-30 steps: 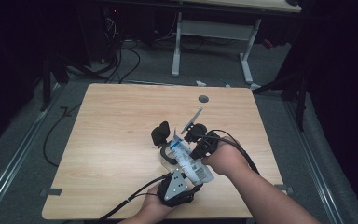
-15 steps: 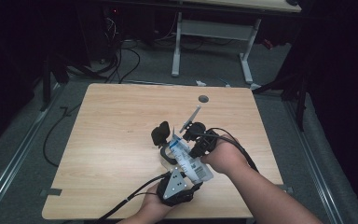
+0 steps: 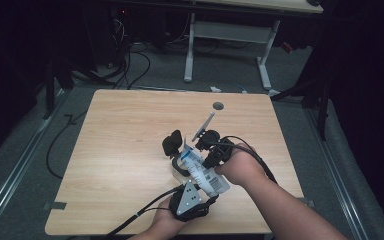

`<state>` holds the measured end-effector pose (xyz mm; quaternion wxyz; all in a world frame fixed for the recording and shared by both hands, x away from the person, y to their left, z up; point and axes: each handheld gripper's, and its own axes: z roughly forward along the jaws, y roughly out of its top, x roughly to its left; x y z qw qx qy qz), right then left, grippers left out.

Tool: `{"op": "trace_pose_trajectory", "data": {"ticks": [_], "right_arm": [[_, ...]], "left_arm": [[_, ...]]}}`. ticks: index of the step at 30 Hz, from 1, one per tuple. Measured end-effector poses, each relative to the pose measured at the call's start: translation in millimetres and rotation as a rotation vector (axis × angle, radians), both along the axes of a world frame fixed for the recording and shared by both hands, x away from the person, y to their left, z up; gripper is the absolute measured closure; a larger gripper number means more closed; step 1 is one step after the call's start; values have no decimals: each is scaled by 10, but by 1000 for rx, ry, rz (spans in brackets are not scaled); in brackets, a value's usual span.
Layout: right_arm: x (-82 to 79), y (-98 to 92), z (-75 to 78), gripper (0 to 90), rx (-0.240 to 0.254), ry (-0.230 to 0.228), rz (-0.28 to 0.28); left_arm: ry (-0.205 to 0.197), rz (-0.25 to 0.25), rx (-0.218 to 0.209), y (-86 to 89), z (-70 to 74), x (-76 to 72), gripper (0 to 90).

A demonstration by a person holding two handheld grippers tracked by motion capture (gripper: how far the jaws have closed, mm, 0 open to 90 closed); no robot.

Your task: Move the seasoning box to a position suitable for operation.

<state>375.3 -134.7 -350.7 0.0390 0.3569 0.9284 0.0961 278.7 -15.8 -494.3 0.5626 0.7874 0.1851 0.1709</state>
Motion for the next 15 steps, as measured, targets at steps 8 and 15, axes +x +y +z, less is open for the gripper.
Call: {"op": "trace_pose_trajectory", "data": {"ticks": [8,15], "right_arm": [[9,7,13,896,-4,-5,12],[23,23,27,896,-7,-14,17]], "left_arm": [[-13,-3,3,-8,13,-12,494],[-10,-1,-3,-3,25,5,492]]}}
